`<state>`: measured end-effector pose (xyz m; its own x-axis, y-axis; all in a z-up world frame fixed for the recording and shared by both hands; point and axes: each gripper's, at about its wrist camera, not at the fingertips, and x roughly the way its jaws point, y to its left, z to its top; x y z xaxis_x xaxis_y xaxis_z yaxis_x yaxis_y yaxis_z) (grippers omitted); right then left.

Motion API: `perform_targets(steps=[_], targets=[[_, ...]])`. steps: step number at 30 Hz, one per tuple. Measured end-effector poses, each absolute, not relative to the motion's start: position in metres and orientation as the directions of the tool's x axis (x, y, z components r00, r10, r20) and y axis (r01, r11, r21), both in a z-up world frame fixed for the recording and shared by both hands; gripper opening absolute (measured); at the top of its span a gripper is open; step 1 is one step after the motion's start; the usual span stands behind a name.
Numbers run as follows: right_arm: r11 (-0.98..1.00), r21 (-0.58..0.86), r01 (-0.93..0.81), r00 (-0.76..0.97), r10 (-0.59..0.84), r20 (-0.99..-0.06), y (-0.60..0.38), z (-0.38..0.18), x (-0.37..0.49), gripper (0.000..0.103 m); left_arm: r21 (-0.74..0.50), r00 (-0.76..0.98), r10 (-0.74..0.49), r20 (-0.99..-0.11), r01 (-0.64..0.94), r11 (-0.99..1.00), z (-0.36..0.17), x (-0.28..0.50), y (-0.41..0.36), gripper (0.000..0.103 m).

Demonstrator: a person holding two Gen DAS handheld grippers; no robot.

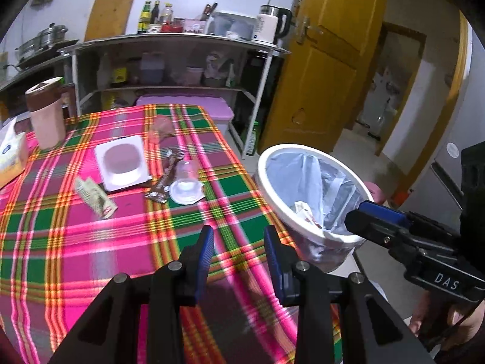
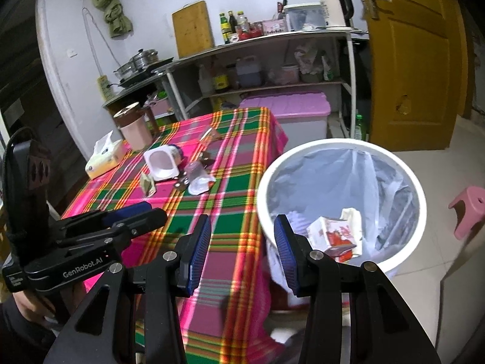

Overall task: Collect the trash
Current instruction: 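Move both open tools back over the table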

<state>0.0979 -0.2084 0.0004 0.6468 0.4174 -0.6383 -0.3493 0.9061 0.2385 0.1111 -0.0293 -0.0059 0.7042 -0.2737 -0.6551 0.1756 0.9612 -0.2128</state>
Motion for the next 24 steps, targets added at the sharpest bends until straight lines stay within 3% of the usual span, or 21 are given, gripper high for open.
perform_targets(steps=[24], targets=[[0.869, 0.234, -0.435, 0.568, 0.467, -0.677, -0.155, -0.008, 0.102, 0.044, -0.216, 0.738, -0.156, -0.656, 0.014, 0.976, -0.014, 0.097, 0.035, 0.034]])
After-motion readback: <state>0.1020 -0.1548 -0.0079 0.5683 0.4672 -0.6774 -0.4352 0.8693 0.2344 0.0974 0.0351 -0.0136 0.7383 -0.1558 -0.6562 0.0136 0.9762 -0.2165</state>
